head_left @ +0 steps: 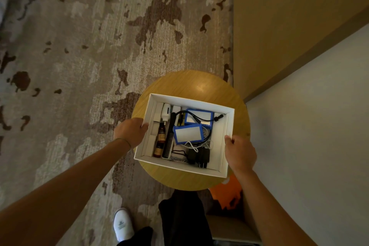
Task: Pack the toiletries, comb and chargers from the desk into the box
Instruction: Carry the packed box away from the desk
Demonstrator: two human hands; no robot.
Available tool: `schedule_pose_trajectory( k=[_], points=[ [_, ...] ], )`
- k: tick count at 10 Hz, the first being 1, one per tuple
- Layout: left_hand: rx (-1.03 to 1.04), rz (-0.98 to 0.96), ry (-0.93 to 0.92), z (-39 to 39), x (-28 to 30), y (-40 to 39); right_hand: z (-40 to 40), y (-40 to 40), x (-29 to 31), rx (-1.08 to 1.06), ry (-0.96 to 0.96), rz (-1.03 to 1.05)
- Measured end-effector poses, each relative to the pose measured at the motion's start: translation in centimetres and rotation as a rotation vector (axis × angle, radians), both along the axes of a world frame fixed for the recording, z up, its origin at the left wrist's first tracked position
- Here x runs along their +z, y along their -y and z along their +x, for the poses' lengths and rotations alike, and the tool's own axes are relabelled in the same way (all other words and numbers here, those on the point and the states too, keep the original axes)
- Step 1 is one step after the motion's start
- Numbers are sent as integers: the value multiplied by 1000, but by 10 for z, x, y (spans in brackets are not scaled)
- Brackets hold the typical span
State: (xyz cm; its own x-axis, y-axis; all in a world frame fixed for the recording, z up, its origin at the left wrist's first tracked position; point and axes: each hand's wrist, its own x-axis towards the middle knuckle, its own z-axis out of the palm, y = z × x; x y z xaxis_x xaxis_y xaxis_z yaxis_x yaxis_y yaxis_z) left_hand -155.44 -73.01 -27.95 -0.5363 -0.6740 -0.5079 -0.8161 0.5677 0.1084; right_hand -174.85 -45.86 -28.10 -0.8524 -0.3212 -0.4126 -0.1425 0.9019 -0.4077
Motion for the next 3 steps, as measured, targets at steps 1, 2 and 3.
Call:
schedule_pose_trajectory(
  k=[1, 2, 3],
  points=[
    [24, 87, 52, -4, 12, 4, -3, 1, 10, 60, 70, 79],
    [-10, 151, 166, -3, 32, 8, -13, 2, 29, 187, 159, 224],
    [-52, 89, 109, -5, 69, 5, -22, 8, 66, 235, 170, 254]
  ],
)
